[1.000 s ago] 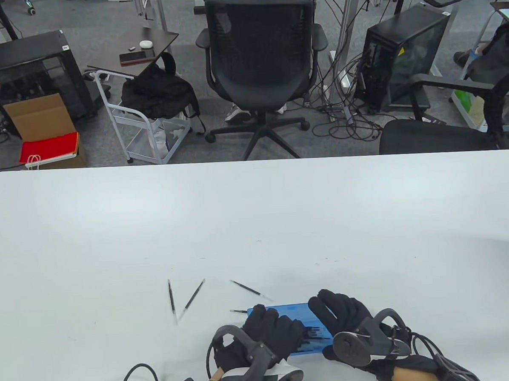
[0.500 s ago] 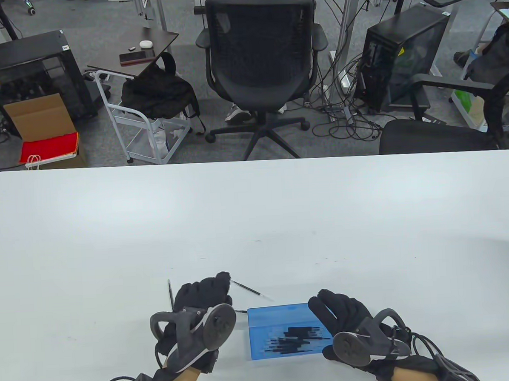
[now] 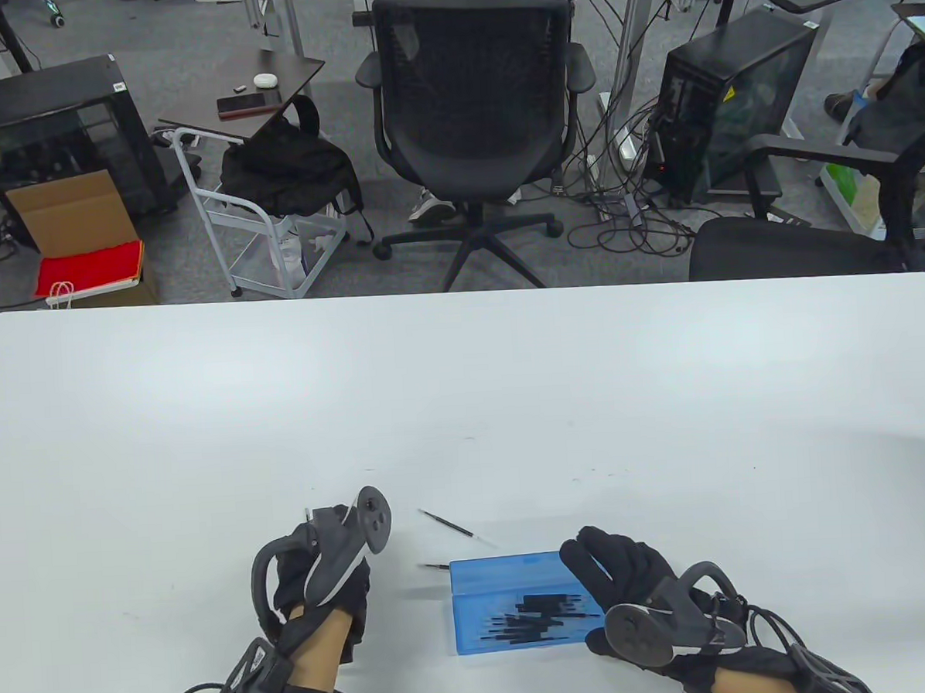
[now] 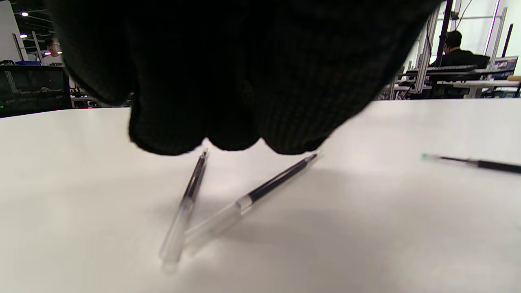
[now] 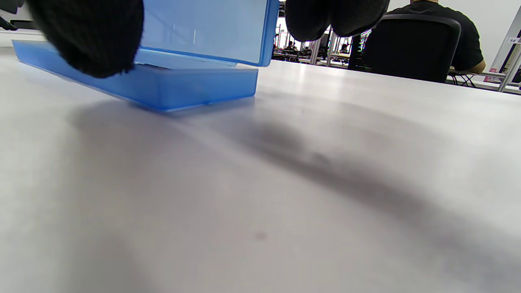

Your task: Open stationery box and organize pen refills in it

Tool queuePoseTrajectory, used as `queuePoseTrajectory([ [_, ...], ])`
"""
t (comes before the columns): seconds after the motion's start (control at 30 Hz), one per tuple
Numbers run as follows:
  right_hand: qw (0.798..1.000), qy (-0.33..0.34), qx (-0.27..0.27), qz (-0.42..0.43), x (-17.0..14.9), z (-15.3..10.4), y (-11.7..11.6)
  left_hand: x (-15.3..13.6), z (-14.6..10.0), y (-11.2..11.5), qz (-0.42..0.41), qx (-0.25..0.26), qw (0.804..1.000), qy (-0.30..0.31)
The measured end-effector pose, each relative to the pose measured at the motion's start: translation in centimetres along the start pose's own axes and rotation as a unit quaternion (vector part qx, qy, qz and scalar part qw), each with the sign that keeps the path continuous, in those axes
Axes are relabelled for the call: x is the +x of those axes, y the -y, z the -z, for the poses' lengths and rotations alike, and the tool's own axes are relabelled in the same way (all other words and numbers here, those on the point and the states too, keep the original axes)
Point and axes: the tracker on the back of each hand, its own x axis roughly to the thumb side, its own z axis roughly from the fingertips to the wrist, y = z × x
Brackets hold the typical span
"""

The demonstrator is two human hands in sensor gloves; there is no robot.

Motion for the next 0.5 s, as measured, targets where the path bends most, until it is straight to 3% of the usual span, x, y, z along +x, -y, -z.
queuePoseTrajectory([
  [0.5,1.000,0.000,0.000,0.000,0.0,0.0,0.0,0.3,1.3,2.0,0.038,-0.023,0.999,-0.012],
])
